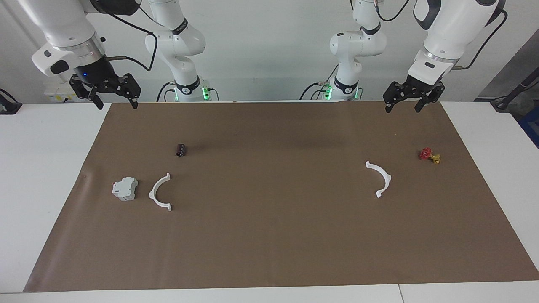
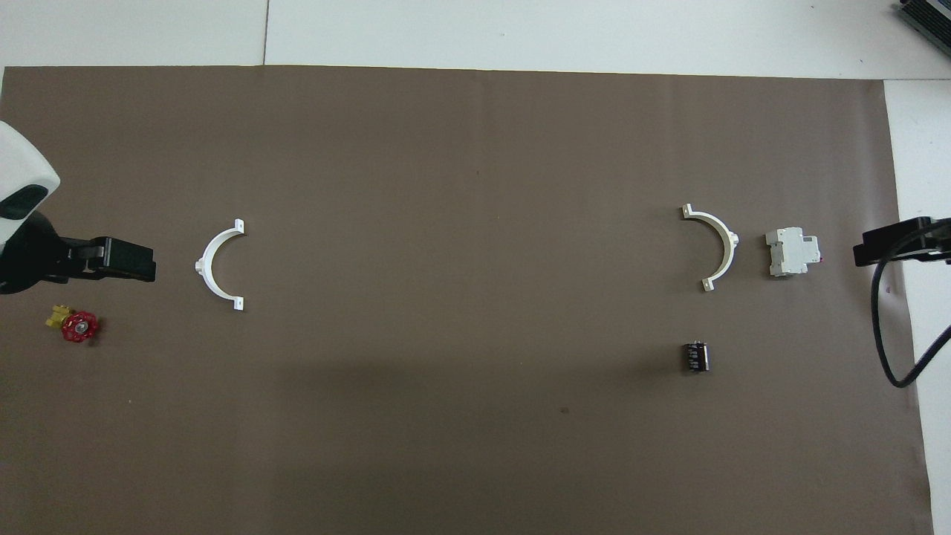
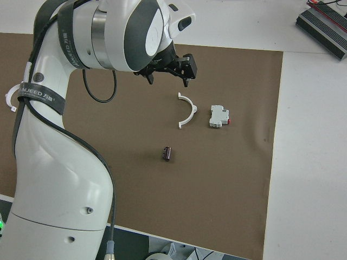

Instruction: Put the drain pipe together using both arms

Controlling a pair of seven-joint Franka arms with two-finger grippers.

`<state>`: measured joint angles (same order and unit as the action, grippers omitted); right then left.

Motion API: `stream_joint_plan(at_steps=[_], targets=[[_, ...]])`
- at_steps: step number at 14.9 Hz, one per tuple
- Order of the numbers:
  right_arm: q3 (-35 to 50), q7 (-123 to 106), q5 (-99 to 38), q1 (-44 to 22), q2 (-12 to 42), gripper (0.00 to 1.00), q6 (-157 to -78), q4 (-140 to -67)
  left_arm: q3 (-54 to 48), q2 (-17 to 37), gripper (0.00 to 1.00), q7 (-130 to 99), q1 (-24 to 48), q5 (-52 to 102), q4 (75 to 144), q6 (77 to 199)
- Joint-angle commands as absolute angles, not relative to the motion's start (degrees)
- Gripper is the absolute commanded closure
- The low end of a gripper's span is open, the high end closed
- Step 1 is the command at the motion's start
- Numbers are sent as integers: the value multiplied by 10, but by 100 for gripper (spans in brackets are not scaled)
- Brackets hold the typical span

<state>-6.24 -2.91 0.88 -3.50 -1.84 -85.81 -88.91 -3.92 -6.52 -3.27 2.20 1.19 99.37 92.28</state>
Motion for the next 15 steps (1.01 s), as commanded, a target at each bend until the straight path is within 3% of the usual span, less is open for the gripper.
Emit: stream_joint_plan(at_steps=[1,7,15], targets=[[-62,-40,9,-33,-20,0,-853,-886,-40,-68,0,-25,18,4,990,921],[-64,-46,5,-26,-32,0,-862,-911,-40,-68,0,-25,18,4,989,922],[-64,-65,-2,-25,-22,0,-972,-972,-41,-68,0,-25,18,4,990,922]])
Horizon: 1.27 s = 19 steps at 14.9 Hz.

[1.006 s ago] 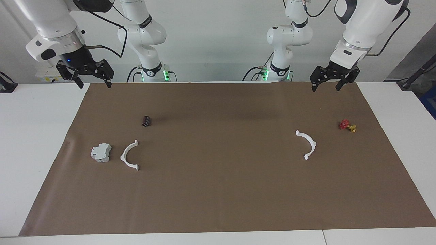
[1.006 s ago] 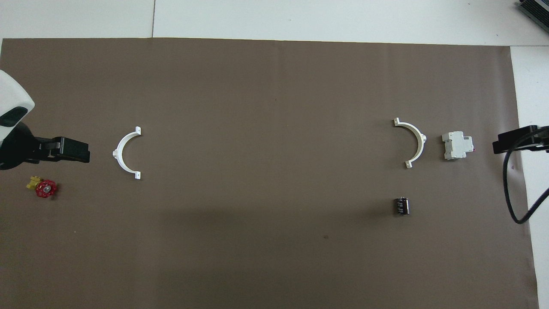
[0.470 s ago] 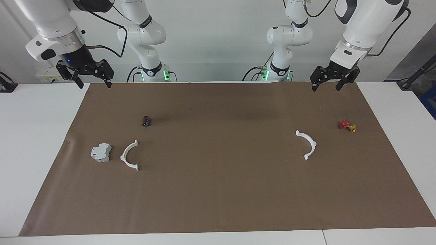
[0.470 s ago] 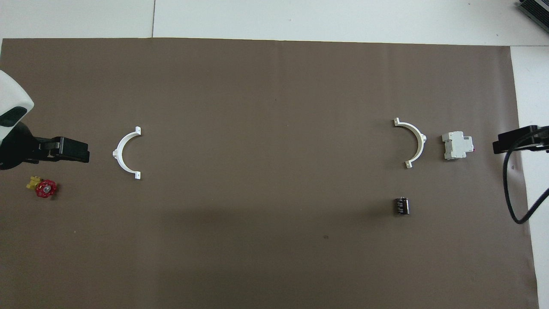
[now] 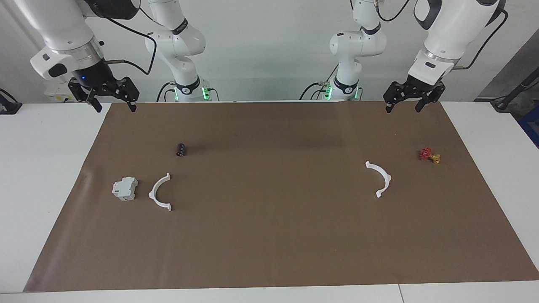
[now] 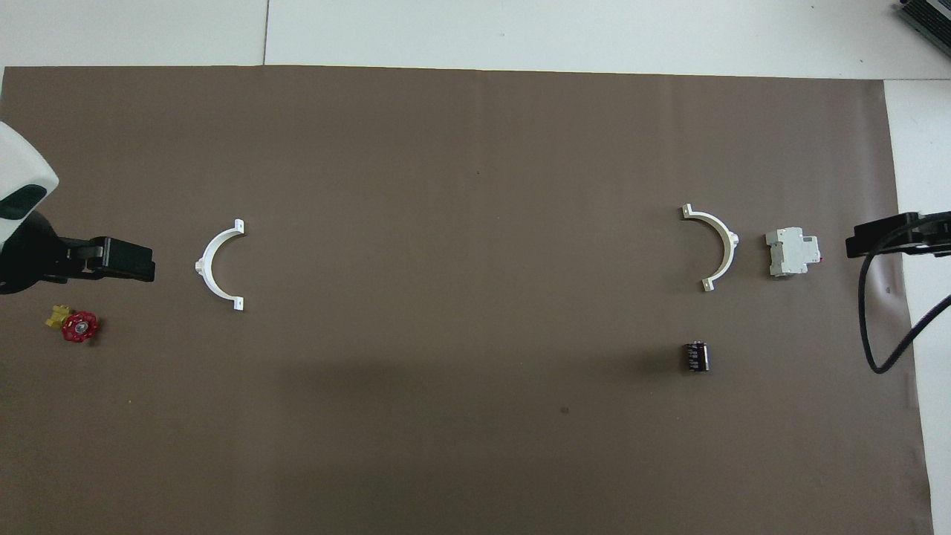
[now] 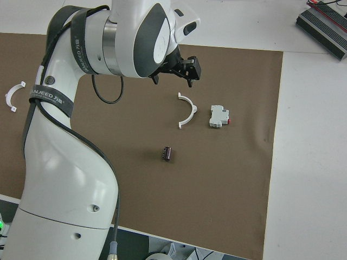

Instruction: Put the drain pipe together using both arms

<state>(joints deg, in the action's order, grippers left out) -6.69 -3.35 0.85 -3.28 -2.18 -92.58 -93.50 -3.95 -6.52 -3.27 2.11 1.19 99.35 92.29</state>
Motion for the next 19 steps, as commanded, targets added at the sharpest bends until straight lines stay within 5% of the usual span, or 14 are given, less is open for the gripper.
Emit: stream_joint_plan(at_steps=[1,10,17,19], targets=[[-63,-93,-4,-25,-17,0,-1016,-999,-41,-68,0,-25,18,4,990,922],[-63,-322,-68,-26,149,1,-1300,-1109,-41,-68,0,-25,18,4,990,924],[-63,-388,-68,-21,201,17,-1389,-1141,-41,-68,0,-25,18,4,991,925],[-63,-389,-68,-15,210,30,-1403,-1142,-40,-68,0,-25,18,4,991,925]])
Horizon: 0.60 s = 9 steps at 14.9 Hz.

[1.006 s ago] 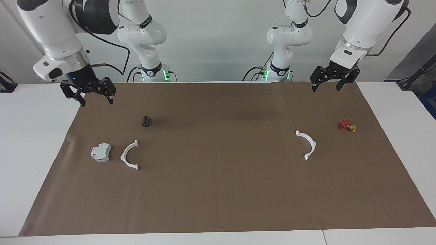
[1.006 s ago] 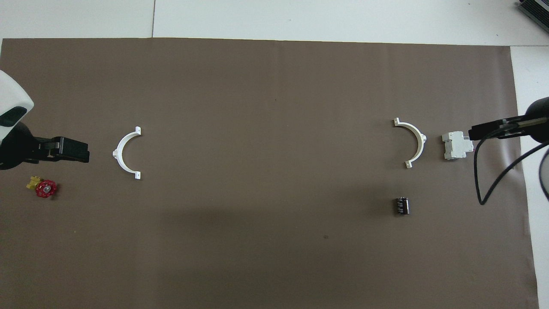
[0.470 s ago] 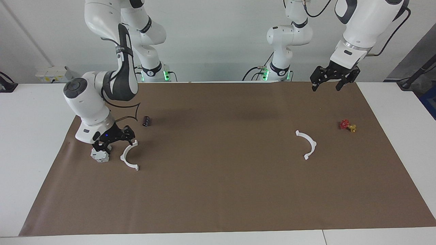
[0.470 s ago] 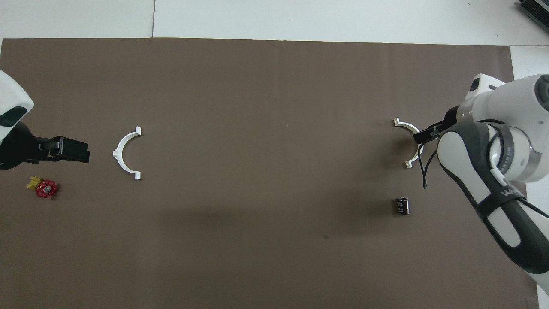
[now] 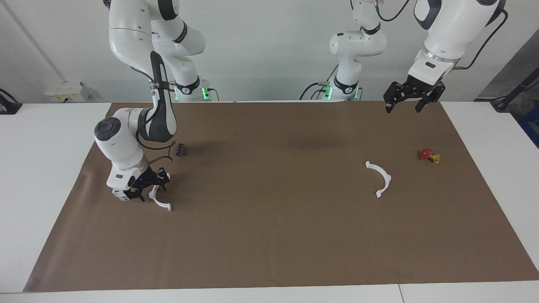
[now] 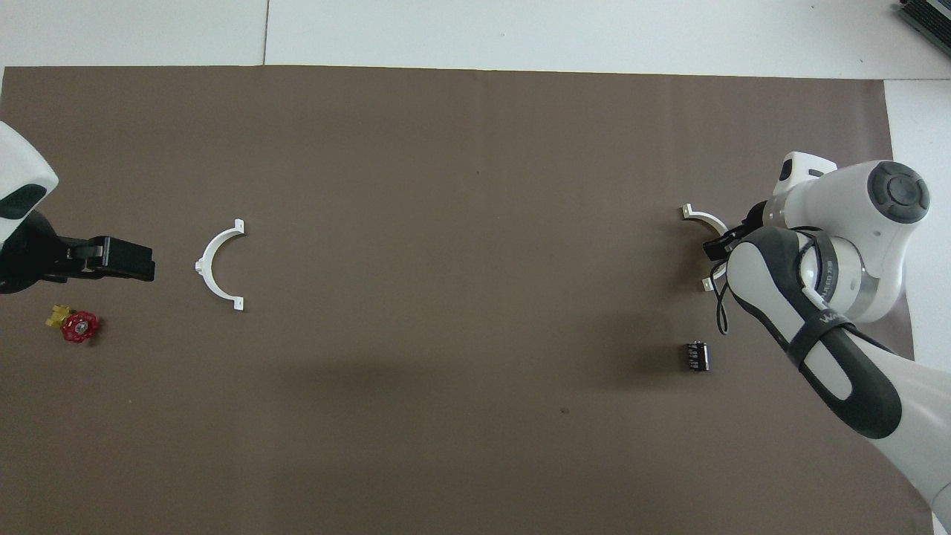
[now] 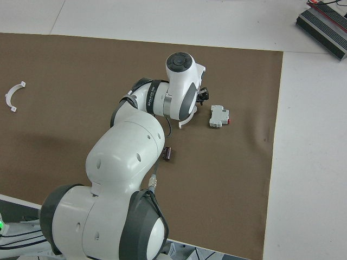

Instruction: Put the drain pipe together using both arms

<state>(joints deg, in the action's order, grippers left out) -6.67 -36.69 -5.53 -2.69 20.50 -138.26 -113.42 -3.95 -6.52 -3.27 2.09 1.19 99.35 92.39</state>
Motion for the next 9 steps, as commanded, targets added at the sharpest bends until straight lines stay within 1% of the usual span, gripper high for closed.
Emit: stream_joint_plan(at_steps=[1,2,3,6,9], targets=[[-63,-388,-68,-15,214,44,-1412,-1142,-41,-68,0,-25,18,4,991,925],[-63,-387,-68,-15,221,66,-1420,-1142,-40,-68,0,-25,18,4,991,925],[-63,-384,-68,-16,225,100,-1424,-1140,-40,-68,0,-25,18,4,991,926],[-64,-356,-67,-20,225,100,-1412,-1129,-41,-68,0,-25,18,4,990,925],[-63,-337,-67,-27,225,100,-1360,-1081,-40,-68,0,-25,18,4,991,926]])
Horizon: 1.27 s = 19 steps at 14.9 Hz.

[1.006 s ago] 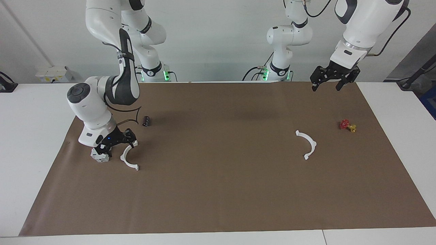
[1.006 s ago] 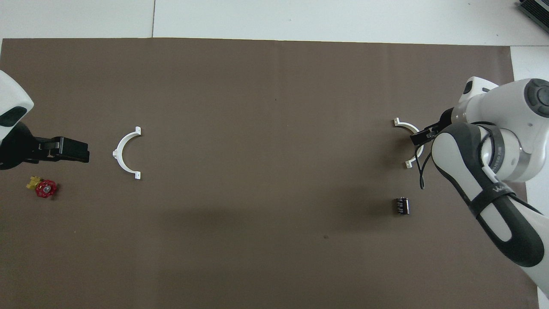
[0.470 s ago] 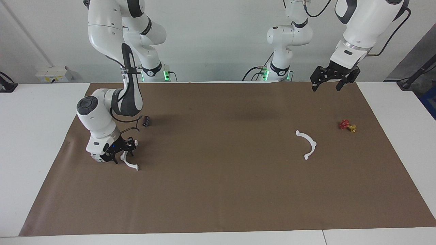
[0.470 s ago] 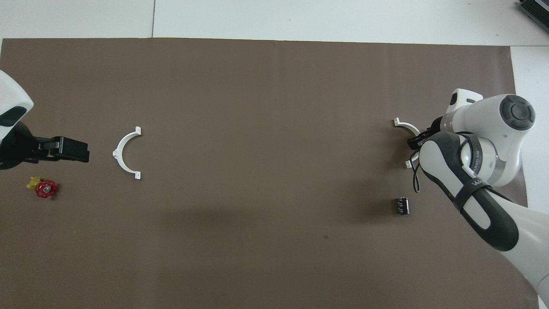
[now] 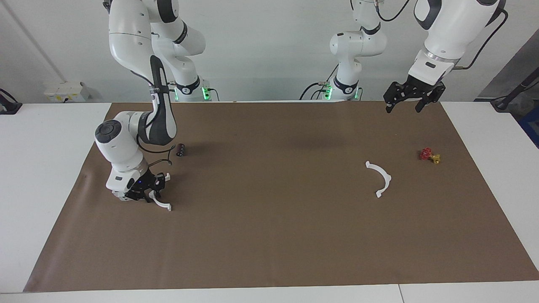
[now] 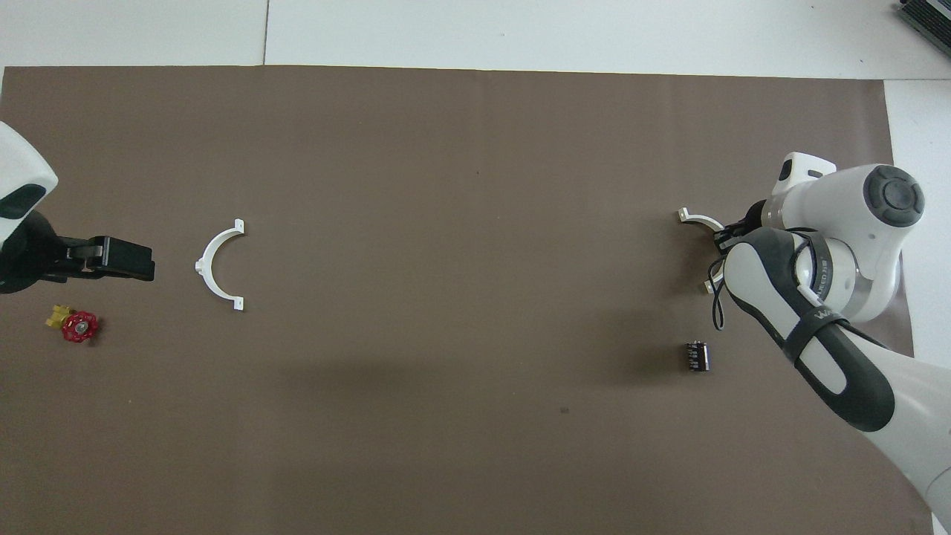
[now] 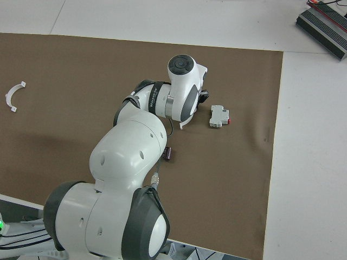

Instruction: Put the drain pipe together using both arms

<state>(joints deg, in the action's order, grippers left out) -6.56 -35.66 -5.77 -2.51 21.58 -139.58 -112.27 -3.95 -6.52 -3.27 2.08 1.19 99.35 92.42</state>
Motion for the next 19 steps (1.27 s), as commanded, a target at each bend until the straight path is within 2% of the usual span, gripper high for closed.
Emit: stream_joint_plan(at_steps=[1,3,7,12,19], targets=[[-62,-314,-67,-36,225,100,-1335,-1062,-41,-68,0,-25,18,4,991,925],[-62,-254,-62,-65,227,100,-1305,-1035,-41,-68,0,-25,18,4,991,926],[-63,-98,-57,-157,239,100,-1311,-1019,-40,-68,0,-25,18,4,991,925],[-63,67,-54,-252,297,100,-1302,-944,-40,-68,0,-25,18,4,991,925],[-62,124,-47,-313,306,100,-1307,-946,-40,-68,0,-25,18,4,991,925]])
